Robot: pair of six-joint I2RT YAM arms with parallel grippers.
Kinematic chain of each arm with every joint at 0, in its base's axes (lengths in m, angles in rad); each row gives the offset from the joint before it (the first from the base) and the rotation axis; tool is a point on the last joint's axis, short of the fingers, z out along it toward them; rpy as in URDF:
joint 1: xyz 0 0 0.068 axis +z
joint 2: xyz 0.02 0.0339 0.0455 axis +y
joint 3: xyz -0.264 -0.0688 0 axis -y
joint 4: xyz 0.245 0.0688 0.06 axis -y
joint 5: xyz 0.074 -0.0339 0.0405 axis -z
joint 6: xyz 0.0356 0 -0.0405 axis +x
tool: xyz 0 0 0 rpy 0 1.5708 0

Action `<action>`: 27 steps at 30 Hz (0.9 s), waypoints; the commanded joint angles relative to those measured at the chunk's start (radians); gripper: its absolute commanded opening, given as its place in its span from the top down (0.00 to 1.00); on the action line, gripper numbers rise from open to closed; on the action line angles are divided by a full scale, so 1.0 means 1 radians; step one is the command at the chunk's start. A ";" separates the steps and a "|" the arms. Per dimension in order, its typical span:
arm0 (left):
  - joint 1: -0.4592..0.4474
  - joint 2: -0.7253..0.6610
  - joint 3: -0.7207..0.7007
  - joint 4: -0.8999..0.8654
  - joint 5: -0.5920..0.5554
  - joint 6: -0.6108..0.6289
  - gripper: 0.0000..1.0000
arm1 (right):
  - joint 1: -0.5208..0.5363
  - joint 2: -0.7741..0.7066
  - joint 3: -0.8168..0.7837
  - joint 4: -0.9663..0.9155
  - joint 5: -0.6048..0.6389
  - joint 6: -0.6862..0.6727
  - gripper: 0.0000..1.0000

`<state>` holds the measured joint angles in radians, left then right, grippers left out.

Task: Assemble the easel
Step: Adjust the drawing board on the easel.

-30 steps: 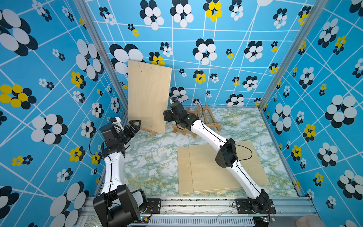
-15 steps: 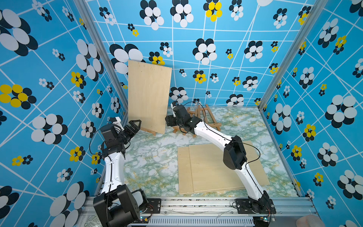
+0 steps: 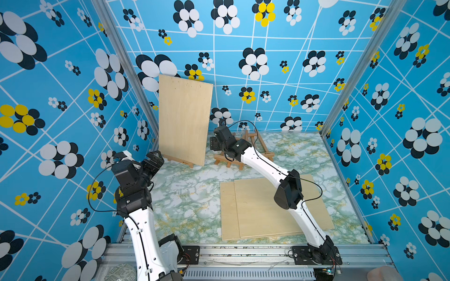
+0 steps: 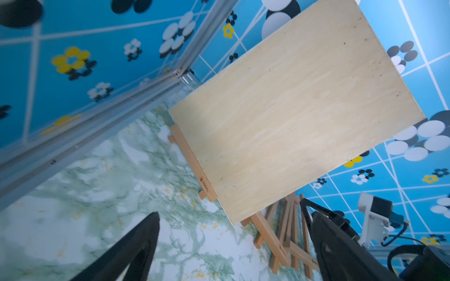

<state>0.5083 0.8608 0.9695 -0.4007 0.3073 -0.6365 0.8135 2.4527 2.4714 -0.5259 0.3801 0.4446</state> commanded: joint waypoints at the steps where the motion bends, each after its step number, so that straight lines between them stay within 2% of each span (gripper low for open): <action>1: 0.002 0.043 0.050 -0.272 -0.339 0.096 0.01 | 0.010 0.042 0.082 -0.056 0.103 0.036 0.19; 4: -0.026 0.063 0.049 -0.324 -0.500 0.117 0.01 | 0.009 0.074 0.117 -0.059 0.117 0.046 0.19; 9: -0.026 0.032 -0.037 -0.272 -0.446 0.110 0.01 | 0.010 0.101 0.138 -0.026 0.082 0.048 0.19; 15: -0.025 0.038 -0.066 -0.226 -0.344 0.103 0.01 | 0.010 0.127 0.163 0.012 0.057 0.056 0.19; 19: -0.028 0.027 -0.082 -0.211 -0.315 0.111 0.01 | 0.010 0.190 0.259 0.036 -0.001 0.049 0.19; 22: -0.029 0.029 -0.104 -0.193 -0.300 0.112 0.01 | 0.010 0.197 0.252 0.106 -0.030 0.055 0.19; 27: -0.028 0.032 -0.116 -0.169 -0.273 0.108 0.01 | 0.001 0.205 0.250 0.117 -0.018 0.054 0.19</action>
<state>0.4885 0.8993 0.8639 -0.6064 0.0044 -0.5449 0.8143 2.6469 2.6957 -0.4553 0.3836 0.4881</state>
